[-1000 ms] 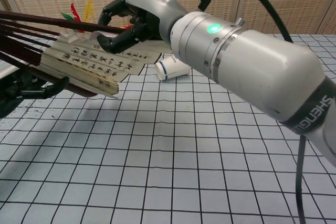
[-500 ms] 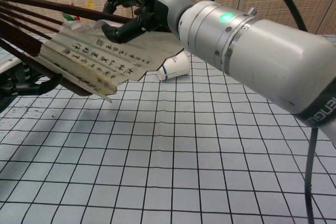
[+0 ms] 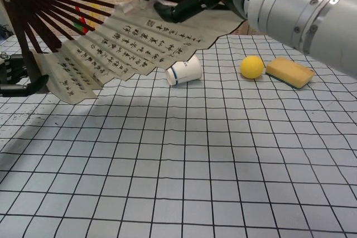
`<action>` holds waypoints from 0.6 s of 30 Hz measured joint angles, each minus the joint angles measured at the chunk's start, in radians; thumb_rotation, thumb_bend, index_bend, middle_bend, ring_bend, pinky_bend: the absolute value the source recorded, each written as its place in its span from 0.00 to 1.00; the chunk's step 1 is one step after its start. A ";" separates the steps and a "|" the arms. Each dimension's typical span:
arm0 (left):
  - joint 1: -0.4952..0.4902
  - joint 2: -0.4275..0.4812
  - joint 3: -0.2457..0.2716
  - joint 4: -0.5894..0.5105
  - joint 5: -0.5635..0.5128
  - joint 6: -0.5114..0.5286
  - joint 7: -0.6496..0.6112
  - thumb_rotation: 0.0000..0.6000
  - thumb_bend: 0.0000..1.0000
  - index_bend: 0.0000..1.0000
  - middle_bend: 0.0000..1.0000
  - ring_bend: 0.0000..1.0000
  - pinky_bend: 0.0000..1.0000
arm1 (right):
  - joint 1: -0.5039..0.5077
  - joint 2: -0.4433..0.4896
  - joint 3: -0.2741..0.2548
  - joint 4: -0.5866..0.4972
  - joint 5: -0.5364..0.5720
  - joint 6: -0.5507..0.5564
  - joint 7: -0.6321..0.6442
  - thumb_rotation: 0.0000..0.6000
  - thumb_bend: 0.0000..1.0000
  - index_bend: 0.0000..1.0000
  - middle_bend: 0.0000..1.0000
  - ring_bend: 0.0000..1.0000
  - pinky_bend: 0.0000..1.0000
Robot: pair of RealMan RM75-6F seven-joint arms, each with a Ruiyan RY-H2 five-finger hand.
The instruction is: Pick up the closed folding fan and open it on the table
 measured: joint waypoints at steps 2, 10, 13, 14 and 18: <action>0.003 -0.003 -0.012 0.010 -0.009 0.011 0.003 1.00 0.46 0.56 0.14 0.00 0.11 | -0.017 0.028 -0.008 -0.014 -0.029 0.010 0.010 1.00 0.59 0.79 0.12 0.00 0.03; 0.020 0.006 -0.041 0.001 -0.041 0.019 -0.031 1.00 0.46 0.51 0.14 0.00 0.11 | -0.085 0.108 -0.071 -0.038 -0.154 0.062 0.023 1.00 0.59 0.78 0.12 0.00 0.03; 0.022 0.004 -0.039 0.010 -0.042 0.017 -0.027 1.00 0.46 0.51 0.14 0.00 0.11 | -0.111 0.121 -0.099 -0.030 -0.202 0.089 0.022 1.00 0.59 0.78 0.12 0.00 0.03; 0.023 0.004 -0.038 0.011 -0.042 0.015 -0.029 1.00 0.46 0.50 0.14 0.00 0.11 | -0.123 0.128 -0.111 -0.028 -0.216 0.099 0.022 1.00 0.59 0.78 0.12 0.00 0.03; 0.024 0.005 -0.038 0.016 -0.044 0.005 -0.047 1.00 0.46 0.49 0.14 0.00 0.11 | -0.145 0.154 -0.138 -0.024 -0.250 0.115 0.006 1.00 0.59 0.78 0.12 0.00 0.03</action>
